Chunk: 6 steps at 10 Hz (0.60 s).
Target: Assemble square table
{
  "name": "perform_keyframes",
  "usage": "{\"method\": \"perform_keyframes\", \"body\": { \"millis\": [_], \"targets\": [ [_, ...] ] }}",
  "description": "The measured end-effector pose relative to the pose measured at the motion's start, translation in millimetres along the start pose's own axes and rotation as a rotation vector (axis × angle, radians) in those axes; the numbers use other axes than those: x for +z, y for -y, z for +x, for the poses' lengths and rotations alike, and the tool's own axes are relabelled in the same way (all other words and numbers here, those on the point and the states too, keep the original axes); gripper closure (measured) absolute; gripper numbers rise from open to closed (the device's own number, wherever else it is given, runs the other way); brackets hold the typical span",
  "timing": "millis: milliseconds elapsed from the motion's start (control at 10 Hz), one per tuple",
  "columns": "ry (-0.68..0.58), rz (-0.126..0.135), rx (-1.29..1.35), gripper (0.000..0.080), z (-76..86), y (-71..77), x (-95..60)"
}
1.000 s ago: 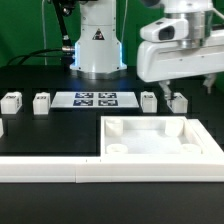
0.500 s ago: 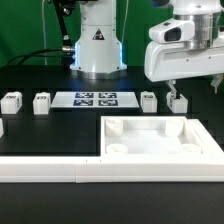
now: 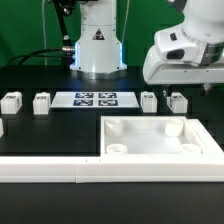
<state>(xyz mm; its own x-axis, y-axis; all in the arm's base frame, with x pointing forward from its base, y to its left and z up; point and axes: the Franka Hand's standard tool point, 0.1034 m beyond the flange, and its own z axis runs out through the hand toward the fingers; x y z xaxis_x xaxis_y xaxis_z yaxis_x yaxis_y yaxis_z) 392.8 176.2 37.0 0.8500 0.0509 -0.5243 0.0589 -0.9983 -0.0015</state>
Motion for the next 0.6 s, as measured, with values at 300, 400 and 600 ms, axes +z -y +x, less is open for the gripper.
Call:
{"method": "perform_keyframes", "body": {
  "millis": [300,400,600],
  "targets": [
    [0.184,-0.014,0.024,0.015,-0.1,-0.5,8.3],
    [0.235,-0.005,0.051,0.015,2.6,3.9,20.7],
    [0.305,0.009,0.093,0.015,-2.3,8.0,35.5]
  ]
}}
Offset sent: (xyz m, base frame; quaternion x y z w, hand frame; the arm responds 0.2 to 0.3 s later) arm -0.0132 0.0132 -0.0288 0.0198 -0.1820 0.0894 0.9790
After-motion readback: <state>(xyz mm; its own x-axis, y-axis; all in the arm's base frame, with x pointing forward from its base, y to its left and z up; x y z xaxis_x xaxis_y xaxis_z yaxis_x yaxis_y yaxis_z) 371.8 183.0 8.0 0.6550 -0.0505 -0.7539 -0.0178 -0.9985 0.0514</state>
